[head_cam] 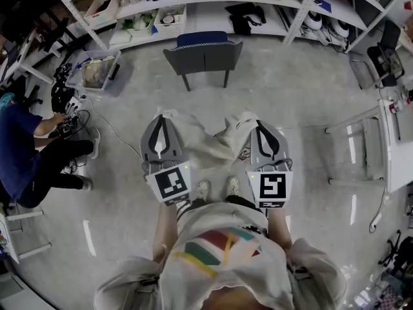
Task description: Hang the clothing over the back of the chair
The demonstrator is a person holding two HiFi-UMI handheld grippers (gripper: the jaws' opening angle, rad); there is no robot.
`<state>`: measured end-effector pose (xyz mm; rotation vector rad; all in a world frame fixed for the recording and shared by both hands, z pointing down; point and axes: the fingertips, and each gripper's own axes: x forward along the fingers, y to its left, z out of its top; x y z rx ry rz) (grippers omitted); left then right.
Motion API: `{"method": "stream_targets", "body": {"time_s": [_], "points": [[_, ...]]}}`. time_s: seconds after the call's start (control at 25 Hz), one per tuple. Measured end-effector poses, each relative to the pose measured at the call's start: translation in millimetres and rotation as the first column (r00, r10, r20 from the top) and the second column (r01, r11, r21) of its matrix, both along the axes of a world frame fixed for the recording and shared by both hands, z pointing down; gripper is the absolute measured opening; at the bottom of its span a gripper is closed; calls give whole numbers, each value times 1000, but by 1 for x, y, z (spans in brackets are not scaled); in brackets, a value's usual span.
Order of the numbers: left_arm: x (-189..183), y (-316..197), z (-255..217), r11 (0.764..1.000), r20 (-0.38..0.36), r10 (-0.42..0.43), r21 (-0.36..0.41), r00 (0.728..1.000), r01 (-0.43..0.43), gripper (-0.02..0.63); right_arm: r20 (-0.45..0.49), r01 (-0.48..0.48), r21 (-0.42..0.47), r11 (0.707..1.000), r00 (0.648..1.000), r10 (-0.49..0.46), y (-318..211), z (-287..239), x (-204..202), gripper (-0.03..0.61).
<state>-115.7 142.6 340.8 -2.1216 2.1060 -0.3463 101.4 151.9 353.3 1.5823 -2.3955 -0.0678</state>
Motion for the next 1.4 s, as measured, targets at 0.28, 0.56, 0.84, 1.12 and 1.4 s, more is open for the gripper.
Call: {"method": "stream_targets", "body": {"time_s": [0.28, 0.56, 0.84, 1.12, 1.4], "points": [[20, -6, 0, 999, -21, -36, -12, 999, 36, 17, 20, -8, -7, 1000, 1000, 8, -2, 2, 37, 6], [54, -10, 17, 996, -61, -89, -15, 994, 88, 17, 7, 37, -21, 999, 999, -37, -1, 16, 79, 8], [89, -14, 11, 997, -75, -74, -9, 994, 74, 17, 37, 24, -22, 999, 999, -23, -5, 18, 111, 6], [104, -27, 7, 999, -90, -43, 10, 995, 44, 17, 36, -5, -10, 1000, 999, 6, -13, 17, 125, 6], [98, -53, 8, 999, -119, -31, 22, 992, 34, 17, 11, 10, 0, 1000, 1000, -10, -41, 15, 112, 6]]}}
